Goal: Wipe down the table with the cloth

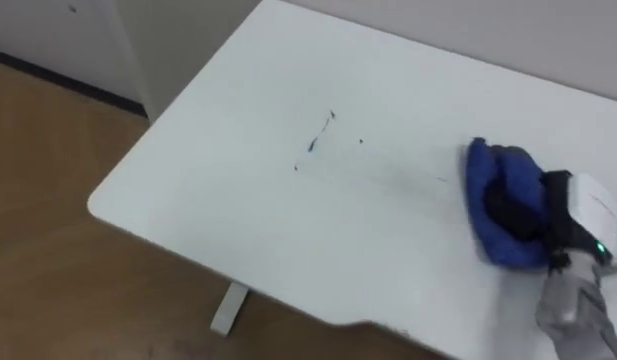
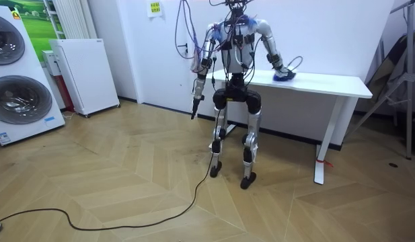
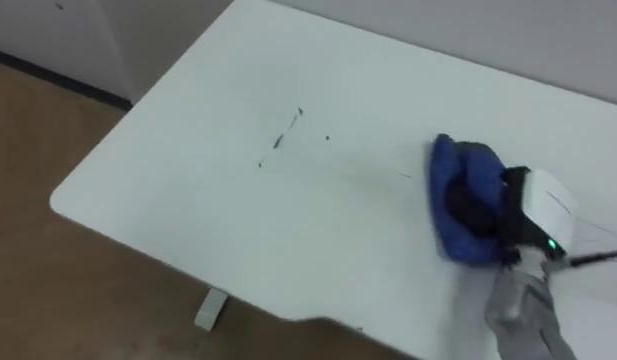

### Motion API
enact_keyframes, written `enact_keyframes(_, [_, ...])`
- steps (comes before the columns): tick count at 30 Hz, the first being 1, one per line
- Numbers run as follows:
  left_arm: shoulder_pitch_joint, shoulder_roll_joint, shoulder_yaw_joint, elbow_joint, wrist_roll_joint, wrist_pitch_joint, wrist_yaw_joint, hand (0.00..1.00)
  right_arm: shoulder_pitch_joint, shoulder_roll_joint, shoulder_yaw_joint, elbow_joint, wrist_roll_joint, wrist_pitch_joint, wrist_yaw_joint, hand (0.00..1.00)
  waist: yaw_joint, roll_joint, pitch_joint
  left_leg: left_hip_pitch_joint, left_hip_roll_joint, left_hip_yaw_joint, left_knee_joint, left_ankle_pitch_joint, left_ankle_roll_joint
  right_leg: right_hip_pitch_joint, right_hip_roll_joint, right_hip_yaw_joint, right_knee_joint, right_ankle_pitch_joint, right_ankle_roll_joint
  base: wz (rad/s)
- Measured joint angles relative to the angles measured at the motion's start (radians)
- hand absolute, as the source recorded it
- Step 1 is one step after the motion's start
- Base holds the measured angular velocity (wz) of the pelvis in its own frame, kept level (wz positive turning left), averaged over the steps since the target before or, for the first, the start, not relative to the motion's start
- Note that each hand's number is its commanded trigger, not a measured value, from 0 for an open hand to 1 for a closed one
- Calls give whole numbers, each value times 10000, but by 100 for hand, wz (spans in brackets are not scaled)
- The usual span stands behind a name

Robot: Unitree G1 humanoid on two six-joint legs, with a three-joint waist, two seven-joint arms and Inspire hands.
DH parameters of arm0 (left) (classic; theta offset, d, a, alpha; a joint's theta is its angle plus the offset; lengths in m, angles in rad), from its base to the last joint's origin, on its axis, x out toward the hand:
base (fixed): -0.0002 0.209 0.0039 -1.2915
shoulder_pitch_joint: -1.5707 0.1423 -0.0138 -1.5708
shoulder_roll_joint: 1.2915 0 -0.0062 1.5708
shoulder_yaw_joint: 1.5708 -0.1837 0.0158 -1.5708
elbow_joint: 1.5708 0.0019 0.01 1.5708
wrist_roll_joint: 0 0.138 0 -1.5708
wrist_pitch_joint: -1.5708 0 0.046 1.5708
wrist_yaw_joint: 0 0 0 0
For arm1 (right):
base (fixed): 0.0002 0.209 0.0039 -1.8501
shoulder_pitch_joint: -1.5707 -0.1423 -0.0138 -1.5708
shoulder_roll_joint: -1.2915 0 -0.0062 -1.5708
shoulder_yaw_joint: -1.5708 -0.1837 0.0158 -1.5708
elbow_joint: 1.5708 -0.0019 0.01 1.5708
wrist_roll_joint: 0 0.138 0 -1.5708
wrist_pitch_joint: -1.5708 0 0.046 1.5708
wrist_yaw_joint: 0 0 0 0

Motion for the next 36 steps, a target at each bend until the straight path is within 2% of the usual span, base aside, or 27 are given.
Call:
enact_keyframes(2, [-22, -22, 97, -206, 51, -13, 1, 0, 247, -36, -472, 85, 33, 98, 55, 100, -57, -3, -3, 67, 73, 136, 12, -101, 77, 3, 34, 13, 13, -20, 33, -20])
enact_keyframes(3, [-59, -26, 94, -267, 46, -66, 1, 0, 195, -57, -618, 20, 28, 198, 59, 100, -63, 43, 2, 67, 120, 193, 14, -258, 86, -34, 54, 5, 15, -102, 153, -41])
enact_keyframes(5, [-115, -53, 87, -295, 41, -80, 18, 0, 125, -54, -605, -1, 24, 330, 46, 100, 13, 81, 28, 35, 127, 210, 115, -338, 90, -58, 56, 2, 31, -148, 180, -43])
enact_keyframes(7, [-174, -68, -328, -255, -37, -79, 7, 0, -257, -51, -374, -120, -35, 732, 52, 100, 23, 343, 126, -138, 204, 106, 567, -600, 27, -107, 133, 22, 147, -164, 85, -24])
enact_keyframes(8, [-208, -78, -454, -211, -64, -78, 1, 0, -385, -50, -290, -122, -33, 876, 48, 100, 58, 395, 148, -156, 214, 109, 637, -617, 24, -224, 136, 57, 239, -188, 58, -28])
enact_keyframes(10, [-344, -112, -1005, -79, -61, -29, 11, 0, -1135, 21, 275, -350, -315, 1575, 137, 100, 439, 541, 148, -318, 259, 207, 797, -632, 30, -733, 184, 434, 600, -350, 83, -55])
enact_keyframes(11, [-413, -137, -1091, -32, -49, 8, 5, 0, -1377, 60, 457, -432, -535, 1705, 179, 100, 559, 540, 124, -401, 270, 211, 826, -619, 38, -848, 200, 494, 678, -315, 36, -60])
enact_keyframes(12, [-562, -241, -1174, 69, -50, 29, 2, 0, -1952, 227, 955, -608, -943, 1894, 271, 100, 715, 587, 192, -574, 298, 201, 919, -590, 54, -1113, 235, 552, 823, -236, -60, -37])
enact_keyframes(13, [-711, -292, -1320, 286, -57, 30, -12, 0, -2508, 373, 1514, -761, -1227, 1955, 359, 100, 785, 639, 277, -703, 302, 152, 953, -545, 40, -1306, 252, 567, 931, -167, -169, -23])
enact_keyframes(15, [-998, -289, -1556, 458, -150, 22, -13, 0, -3277, 643, 2412, -1003, -1541, 1963, 648, 100, 951, 639, 332, -863, 290, 134, 940, -455, 21, -1627, 245, 647, 1152, -160, -233, 0])
enact_keyframes(16, [-1211, -290, -1604, 590, -274, 24, -33, 0, -3704, 821, 2896, -1099, -1695, 1960, 693, 100, 1210, 623, 382, -928, 283, 190, 945, -441, 15, -1824, 200, 693, 1393, -227, -269, -6])
enact_keyframes(18, [-1397, -250, -1692, 631, -275, 39, -44, 0, -4175, 887, 3477, -1017, -1709, 1818, 823, 100, 1462, 620, 423, -1058, 261, 195, 1148, -466, 43, -2024, 119, 676, 1673, -361, -250, 12])
enact_keyframes(20, [-1390, -190, -1792, 580, -263, 44, -61, 0, -4308, 990, 3545, -968, -1766, 1637, 933, 100, 1629, 649, 428, -1092, 147, 198, 1313, -603, 127, -2121, -103, 539, 2059, -574, -181, 20])
enact_keyframes(21, [-1211, -189, -1795, 408, -274, 46, -74, 0, -4281, 998, 3511, -781, -1820, 1513, 932, 100, 1642, 760, 439, -1124, 118, 211, 1633, -824, 206, -2137, -190, 545, 2354, -688, -110, 0])
enact_keyframes(23, [-1036, -106, -1778, 354, -261, 49, -70, 0, -3994, 978, 3386, -384, -1778, 1377, 908, 100, 1638, 836, 426, -1042, 143, 357, 1869, -1072, 321, -2209, -321, 545, 2731, -716, -66, -13])
enact_keyframes(25, [-884, 113, -1626, 288, -264, 34, -68, 0, -3375, 946, 2893, -408, -1360, 887, 661, 100, 1545, 893, 407, -1007, 377, 767, 2111, -1431, 493, -2249, -423, 520, 2831, -660, 20, -46])
enact_keyframes(26, [-820, 182, -1518, 215, -263, 32, -65, 0, -3213, 940, 2872, -453, -1243, 806, 574, 100, 1485, 909, 393, -1007, 464, 877, 2176, -1510, 525, -2272, -433, 465, 2856, -612, 95, -47])
enact_keyframes(27, [-763, 273, -1161, 125, -265, 1, -40, 0, -2834, 947, 2648, -528, -1126, 586, 387, 100, 1255, 916, 342, -1009, 566, 985, 2181, -1561, 573, -2375, -506, 451, 3042, -496, 194, -17])
enact_keyframes(28, [-779, 348, -843, 136, -264, -69, -5, 0, -2449, 934, 2246, -542, -1071, 478, 222, 100, 1007, 909, 262, -1000, 645, 1046, 2179, -1582, 587, -2503, -830, 404, 3342, -427, 198, 0])
enact_keyframes(29, [-888, 412, -745, 130, -262, -96, 1, 0, -2236, 908, 2097, -497, -971, 473, 97, 100, 913, 887, 204, -974, 683, 1048, 2165, -1589, 581, -2530, -1030, 445, 3380, -415, 230, 11])
enact_keyframes(30, [-995, 555, -591, 130, -252, -233, 38, 0, -1908, 825, 1898, -429, -753, 471, -84, 100, 791, 866, 152, -836, 802, 1036, 2126, -1621, 525, -2469, -1381, 583, 3129, -329, 367, 0])
enact_keyframes(31, [-1122, 712, -572, 93, -235, -328, 57, 0, -1719, 771, 1739, -397, -704, 476, -166, 100, 782, 861, 121, -729, 973, 1021, 2102, -1657, 437, -2406, -1570, 573, 2652, -209, 513, -5])
enact_keyframes(32, [-1200, 770, -576, 65, -233, -378, 65, 0, -1625, 757, 1720, -408, -685, 476, -189, 100, 771, 838, 109, -672, 1032, 989, 2089, -1655, 390, -2312, -1658, 568, 2325, -82, 531, 0])
enact_keyframes(33, [-1316, 809, -556, 25, -227, -423, 110, 0, -1486, 753, 1691, -455, -686, 475, -198, 100, 613, 732, 77, -627, 1063, 893, 2069, -1656, 301, -2115, -1840, 574, 1619, 275, 570, 20])
enact_keyframes(34, [-1600, 790, -582, 8, -183, -436, 177, 0, -1436, 768, 1696, -559, -766, 471, -172, 100, 466, 610, 80, -641, 1081, 767, 2084, -1679, 177, -1971, -1925, 533, 1169, 628, 607, 24])
enact_keyframes(35, [-1731, 780, -621, 5, -157, -439, 185, 0, -1438, 791, 1738, -641, -826, 496, -155, 100, 478, 577, 78, -643, 1141, 757, 2091, -1696, 100, -1945, -1939, 556, 1085, 747, 602, 9])
enact_keyframes(36, [-1989, 747, -753, 11, -195, -445, 195, 0, -1522, 863, 1969, -887, -1043, 624, -61, 100, 601, 452, 69, -631, 1261, 793, 2090, -1714, -131, -1950, -1831, 533, 1162, 1012, 566, -17])
